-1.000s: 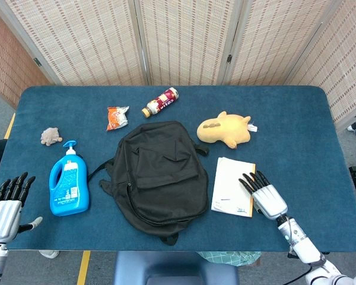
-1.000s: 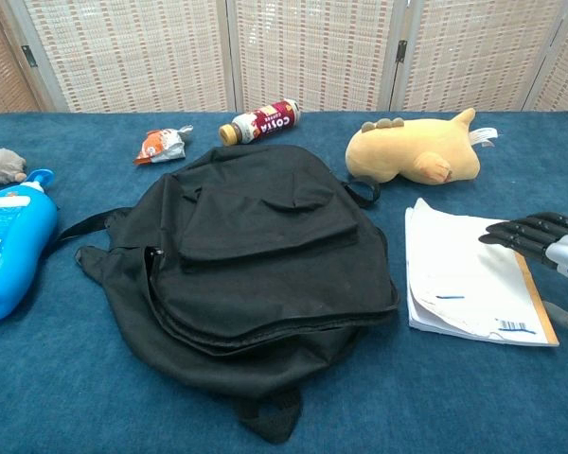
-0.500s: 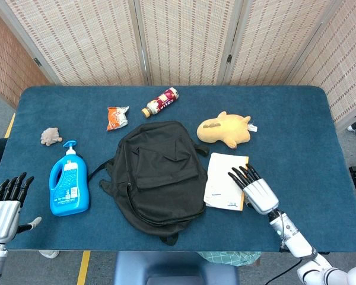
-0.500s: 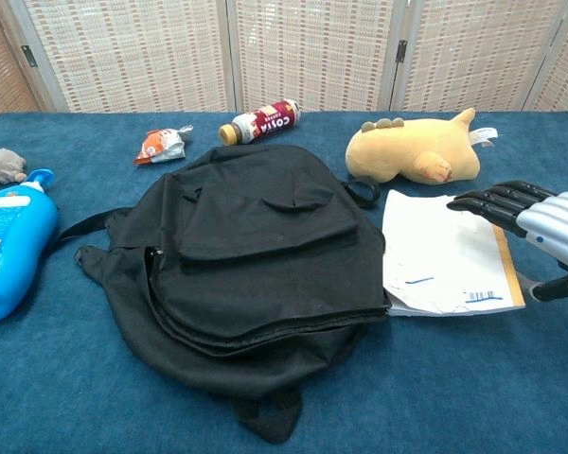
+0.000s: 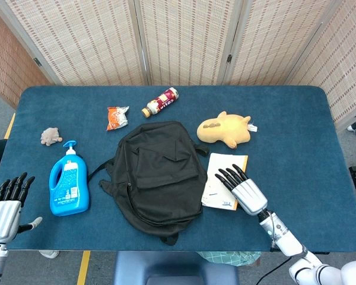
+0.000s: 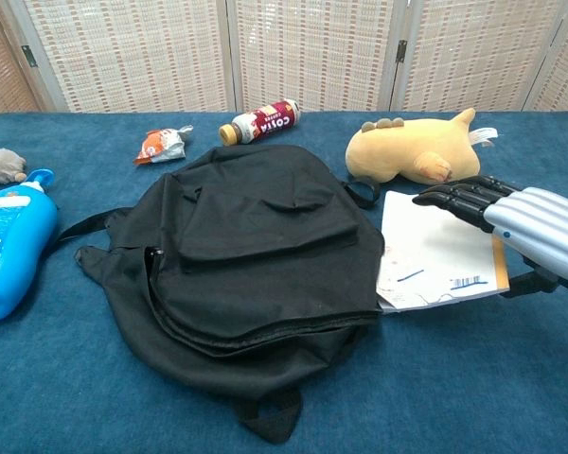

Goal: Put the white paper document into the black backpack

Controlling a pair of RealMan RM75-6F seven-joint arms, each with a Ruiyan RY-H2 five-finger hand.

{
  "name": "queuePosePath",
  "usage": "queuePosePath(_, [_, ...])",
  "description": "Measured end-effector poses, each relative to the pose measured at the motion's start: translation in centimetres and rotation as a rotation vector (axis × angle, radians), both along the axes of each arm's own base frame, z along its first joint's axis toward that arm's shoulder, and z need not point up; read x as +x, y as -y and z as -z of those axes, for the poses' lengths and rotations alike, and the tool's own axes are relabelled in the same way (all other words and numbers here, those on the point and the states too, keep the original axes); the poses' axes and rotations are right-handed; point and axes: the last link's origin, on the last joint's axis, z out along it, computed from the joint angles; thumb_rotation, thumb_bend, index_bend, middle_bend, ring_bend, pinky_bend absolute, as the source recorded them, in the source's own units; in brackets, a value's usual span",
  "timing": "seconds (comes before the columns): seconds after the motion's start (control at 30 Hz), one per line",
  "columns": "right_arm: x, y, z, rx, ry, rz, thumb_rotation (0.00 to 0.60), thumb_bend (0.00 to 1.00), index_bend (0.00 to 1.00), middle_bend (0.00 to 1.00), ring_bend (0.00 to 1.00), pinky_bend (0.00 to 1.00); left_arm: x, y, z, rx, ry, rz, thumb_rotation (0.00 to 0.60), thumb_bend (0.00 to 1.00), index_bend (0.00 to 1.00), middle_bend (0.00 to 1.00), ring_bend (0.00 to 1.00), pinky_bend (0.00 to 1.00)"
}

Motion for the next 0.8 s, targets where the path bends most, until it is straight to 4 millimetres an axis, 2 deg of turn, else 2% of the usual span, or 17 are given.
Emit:
queuePosePath(0.17, [-0.02, -0.16, -0.16, -0.011, 0.016, 0.015, 0.600, 0.54, 0.26, 0.13, 0.11, 0.01, 0.15, -0.05, 0.11, -0.005, 0.000, 0.003, 0.600, 0.13, 0.03, 0.02, 0.02, 0.00])
queuePosePath(0.5, [-0.21, -0.70, -0.28, -0.038, 0.029, 0.036, 0.600, 0.36, 0.34, 0.17, 0.11, 0.01, 0.36, -0.16, 0.26, -0.011, -0.002, 0.004, 0.600, 0.13, 0.03, 0.02, 0.02, 0.00])
queuePosePath(0.6, [-0.20, -0.82, -0.33, -0.045, 0.035, 0.038, 0.600, 0.33, 0.39, 0.20, 0.12, 0.01, 0.39, -0.19, 0.36, -0.013, -0.001, 0.003, 0.600, 0.13, 0.03, 0.02, 0.02, 0.00])
queuePosePath(0.8, [-0.13, -0.85, -0.23, -0.060, 0.053, 0.039, 0.600, 0.32, 0.55, 0.31, 0.18, 0.05, 0.45, -0.22, 0.50, -0.018, -0.001, 0.002, 0.600, 0.13, 0.03, 0.02, 0.02, 0.00])
